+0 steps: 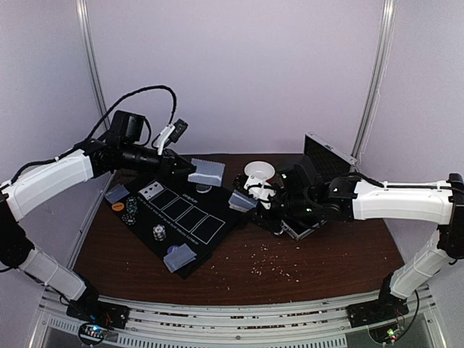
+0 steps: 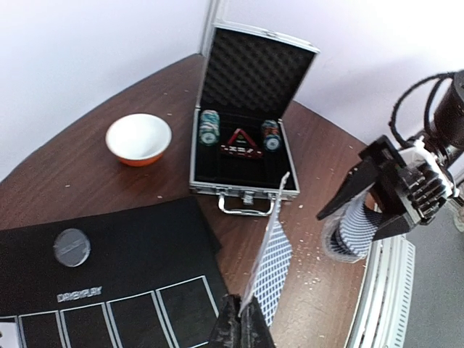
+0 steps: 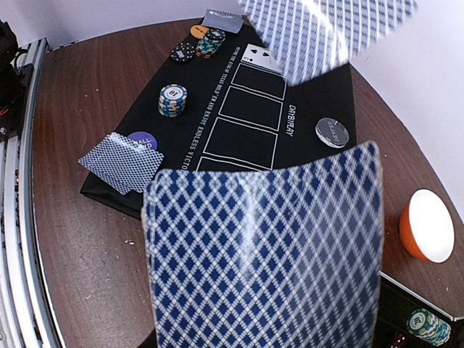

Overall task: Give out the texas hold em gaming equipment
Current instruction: Pick up the poker card from the face-down deck piles, then flop the poker card into the community card area.

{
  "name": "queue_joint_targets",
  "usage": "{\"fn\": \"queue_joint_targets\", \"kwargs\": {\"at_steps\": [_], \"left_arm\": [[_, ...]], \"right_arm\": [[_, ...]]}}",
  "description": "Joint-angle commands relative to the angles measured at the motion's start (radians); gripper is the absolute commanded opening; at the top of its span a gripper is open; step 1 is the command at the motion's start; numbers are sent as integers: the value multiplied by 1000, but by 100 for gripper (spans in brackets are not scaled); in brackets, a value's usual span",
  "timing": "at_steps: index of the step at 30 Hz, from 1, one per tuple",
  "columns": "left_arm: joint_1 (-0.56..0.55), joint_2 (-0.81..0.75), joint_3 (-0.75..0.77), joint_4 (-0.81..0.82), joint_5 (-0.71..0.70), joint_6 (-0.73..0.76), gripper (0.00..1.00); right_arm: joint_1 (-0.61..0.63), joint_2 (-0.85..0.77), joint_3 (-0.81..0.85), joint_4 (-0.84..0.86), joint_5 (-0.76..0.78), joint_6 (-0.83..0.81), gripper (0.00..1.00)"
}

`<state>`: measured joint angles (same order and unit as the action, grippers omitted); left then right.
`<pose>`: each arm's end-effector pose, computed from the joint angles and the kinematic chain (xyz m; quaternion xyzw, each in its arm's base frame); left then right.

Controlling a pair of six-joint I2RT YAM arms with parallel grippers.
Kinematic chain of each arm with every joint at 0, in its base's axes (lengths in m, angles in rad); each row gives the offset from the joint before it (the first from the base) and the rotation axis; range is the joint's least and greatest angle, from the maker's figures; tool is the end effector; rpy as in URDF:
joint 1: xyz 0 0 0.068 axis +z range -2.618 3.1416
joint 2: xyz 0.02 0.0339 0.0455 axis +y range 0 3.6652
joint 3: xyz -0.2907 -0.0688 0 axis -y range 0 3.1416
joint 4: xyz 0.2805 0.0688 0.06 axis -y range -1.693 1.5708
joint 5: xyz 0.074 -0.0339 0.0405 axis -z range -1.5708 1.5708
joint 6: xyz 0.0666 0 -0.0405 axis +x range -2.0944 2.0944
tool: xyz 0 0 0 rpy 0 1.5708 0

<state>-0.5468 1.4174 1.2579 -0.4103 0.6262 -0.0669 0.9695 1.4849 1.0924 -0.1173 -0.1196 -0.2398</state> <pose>0.2956 -0.2256 0.3464 0.3419 0.7757 -0.3955 0.3536 0.2194 0.3339 0.2829 -0.5143 0.6912 0.2284 0.4534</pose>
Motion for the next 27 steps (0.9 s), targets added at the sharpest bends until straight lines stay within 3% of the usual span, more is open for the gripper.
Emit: {"fn": "queue_joint_targets", "kwargs": {"at_steps": [1, 6, 11, 14, 21, 27], "left_arm": [[102, -50, 49, -33, -20, 72, 0], [147, -26, 96, -97, -119, 155, 0], [153, 73, 135, -112, -597, 334, 0], [153, 142, 84, 10, -805, 513, 0], [153, 225, -157, 484, -821, 930, 0], [162, 330, -212, 688, -807, 1127, 0]], "right_arm": [[-7, -34, -11, 22, 0, -3, 39], [-8, -39, -13, 20, -4, -6, 39], [-9, -47, -18, 24, -13, -13, 39], [-8, -52, -27, 37, -21, -15, 39], [-9, -74, -42, 29, -23, -15, 39], [-10, -88, -58, 30, -20, -5, 39]]}}
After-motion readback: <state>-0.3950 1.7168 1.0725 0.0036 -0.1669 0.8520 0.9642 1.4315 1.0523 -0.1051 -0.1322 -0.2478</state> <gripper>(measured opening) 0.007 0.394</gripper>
